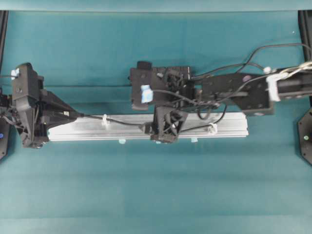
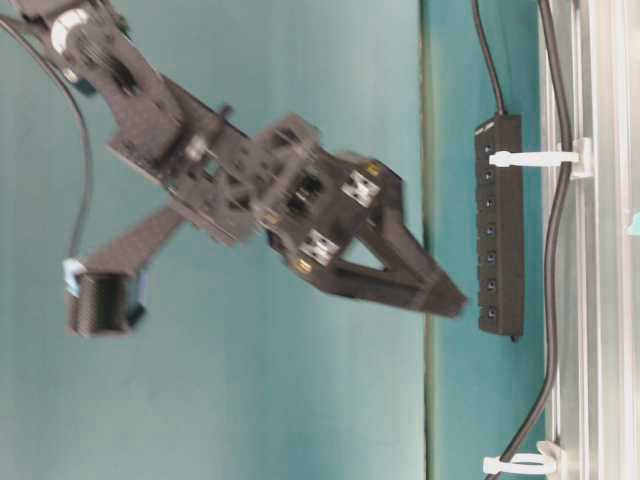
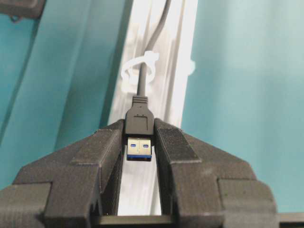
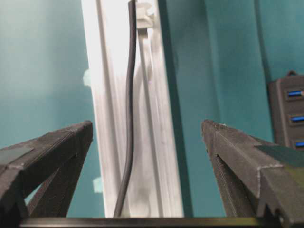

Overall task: Pass the USB cable through three rings with both arms.
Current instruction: 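Grasp the plug with the left gripper, pull it left, open the right gripper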

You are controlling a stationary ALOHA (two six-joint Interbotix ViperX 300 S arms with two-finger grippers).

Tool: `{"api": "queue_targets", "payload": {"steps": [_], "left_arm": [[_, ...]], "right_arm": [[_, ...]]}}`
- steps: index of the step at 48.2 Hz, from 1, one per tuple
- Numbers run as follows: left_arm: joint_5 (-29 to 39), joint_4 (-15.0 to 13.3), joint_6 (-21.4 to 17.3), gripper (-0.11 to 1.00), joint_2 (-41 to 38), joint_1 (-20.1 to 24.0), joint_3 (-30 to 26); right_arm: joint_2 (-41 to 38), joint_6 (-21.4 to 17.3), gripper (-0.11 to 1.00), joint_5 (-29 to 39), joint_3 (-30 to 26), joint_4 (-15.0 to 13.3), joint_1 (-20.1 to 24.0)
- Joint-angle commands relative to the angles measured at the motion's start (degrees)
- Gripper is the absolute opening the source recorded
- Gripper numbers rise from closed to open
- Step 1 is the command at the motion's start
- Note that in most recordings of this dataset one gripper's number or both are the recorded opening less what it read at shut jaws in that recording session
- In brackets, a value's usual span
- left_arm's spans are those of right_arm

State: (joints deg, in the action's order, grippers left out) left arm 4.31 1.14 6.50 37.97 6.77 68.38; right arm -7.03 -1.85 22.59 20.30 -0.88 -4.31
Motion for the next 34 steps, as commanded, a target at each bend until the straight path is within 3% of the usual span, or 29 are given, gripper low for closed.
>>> {"api": "queue_targets", "payload": {"steps": [1,19,34], "left_arm": [[-0.35,0.09,-0.09,0.23,0.26,-0.18,-1.05],[-1.76,0.09,-0.18,0.23,0.35,-0.18,-2.20],[-2.37,0.09,-0.18,0.23,0.26,-0.18,-2.55]], "right_arm": [[3.34,-0.53,0.79,-0.88,0.26,-0.09,0.09],[11.78,0.00,0.69,-3.16,4.57,-0.09,0.70],[18.54,0.00,0.69,-3.78,11.34,-0.09,2.02]]}}
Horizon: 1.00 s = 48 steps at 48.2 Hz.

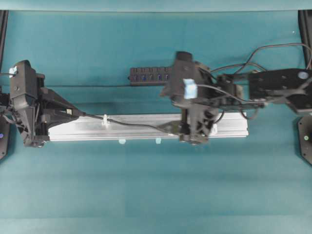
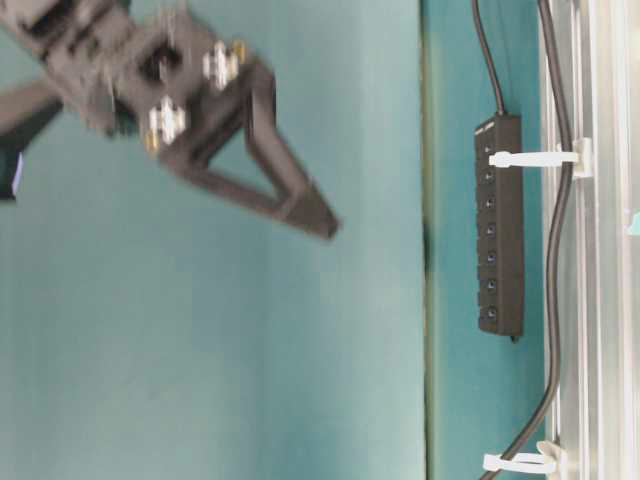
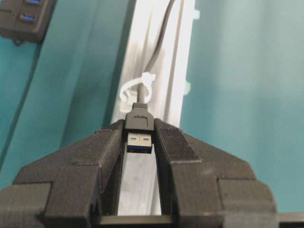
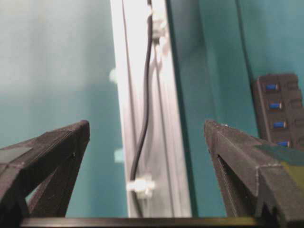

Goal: Pass the USB cable through three rings with both arms.

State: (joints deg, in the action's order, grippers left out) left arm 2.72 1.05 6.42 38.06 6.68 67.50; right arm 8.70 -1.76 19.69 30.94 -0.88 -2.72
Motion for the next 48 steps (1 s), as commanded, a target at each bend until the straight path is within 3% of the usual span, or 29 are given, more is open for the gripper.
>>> {"api": "queue_targets", "payload": {"steps": [1,23,34,48], "left_arm": [[-0.79,0.18,-0.09,0.23,0.26,-0.09,-1.67],[-0.79,0.18,-0.09,0.23,0.26,-0.09,-1.76],[-0.79,0.18,-0.09,0.23,0.35,-0.09,-1.85],[-0.79,0.18,-0.09,0.23,0.35,-0.09,-1.93]], "right_arm": [[3.25,-0.09,0.69,-1.05,1.14,-0.09,0.53],[13.45,-0.18,0.65,-12.74,12.22,-0.09,0.88],[15.03,-0.44,0.56,-13.18,13.71,0.00,1.23],[15.03,-0.53,0.56,-13.18,13.80,0.26,1.32]]}}
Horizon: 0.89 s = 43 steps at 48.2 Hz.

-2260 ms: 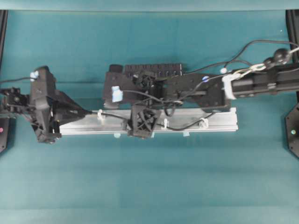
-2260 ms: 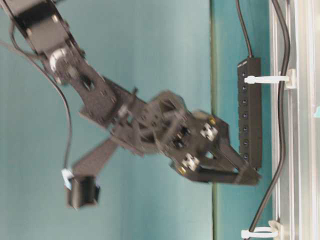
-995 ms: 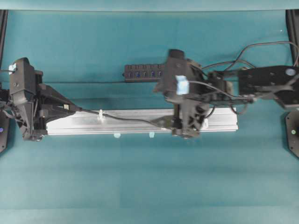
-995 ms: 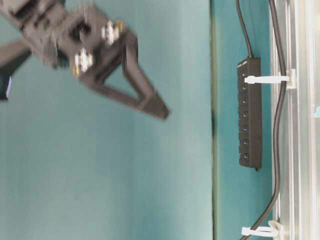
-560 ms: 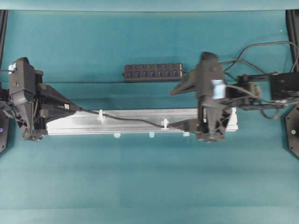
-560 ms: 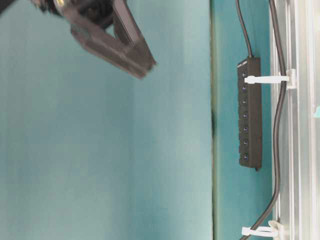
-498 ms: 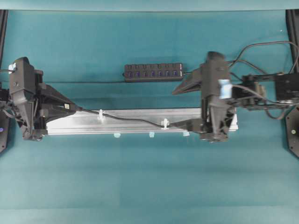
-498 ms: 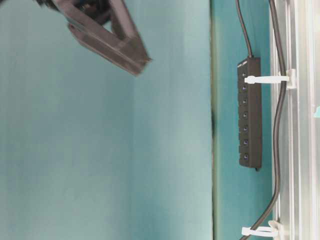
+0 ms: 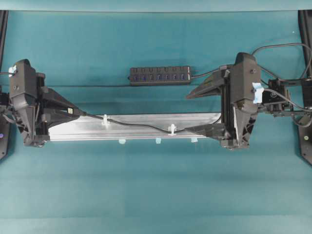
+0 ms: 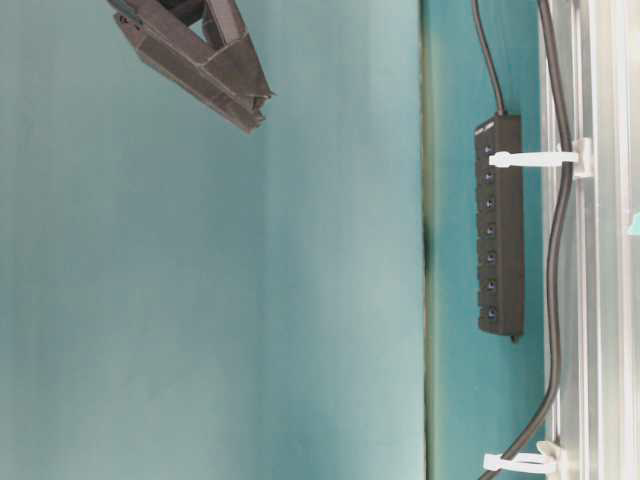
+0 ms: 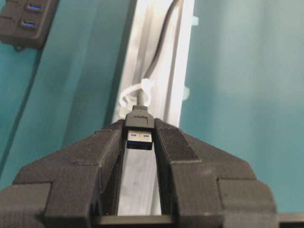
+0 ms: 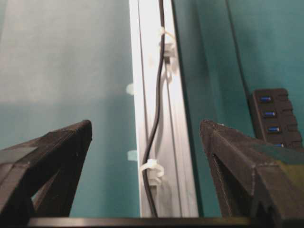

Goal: Pass the USB cable through three rings with both arms.

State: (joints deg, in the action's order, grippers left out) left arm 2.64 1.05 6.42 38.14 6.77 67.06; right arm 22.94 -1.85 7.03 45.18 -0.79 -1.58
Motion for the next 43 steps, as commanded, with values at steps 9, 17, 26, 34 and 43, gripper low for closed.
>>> {"api": "queue_targets", "payload": {"steps": [9,17,26,34,43], "left_arm": [[-0.70,0.18,-0.09,0.23,0.26,-0.18,-1.49],[-0.70,0.18,-0.09,0.23,0.26,-0.18,-1.49],[-0.70,0.18,-0.09,0.23,0.18,-0.18,-1.49],[-0.70,0.18,-0.09,0.23,0.26,-0.18,-1.49],[-0.70,0.18,-0.09,0.23,0.26,-0.18,-1.49]], "right_arm": [[0.79,-0.44,0.56,-0.53,-0.35,0.26,0.18],[0.79,-0.53,0.56,-0.53,-0.35,0.35,0.18],[0.79,-0.53,0.56,-0.53,-0.26,0.35,0.18],[0.79,-0.53,0.56,-0.53,-0.18,0.35,0.09],[0.79,-1.23,0.56,-0.53,-0.09,0.35,0.09]]}}
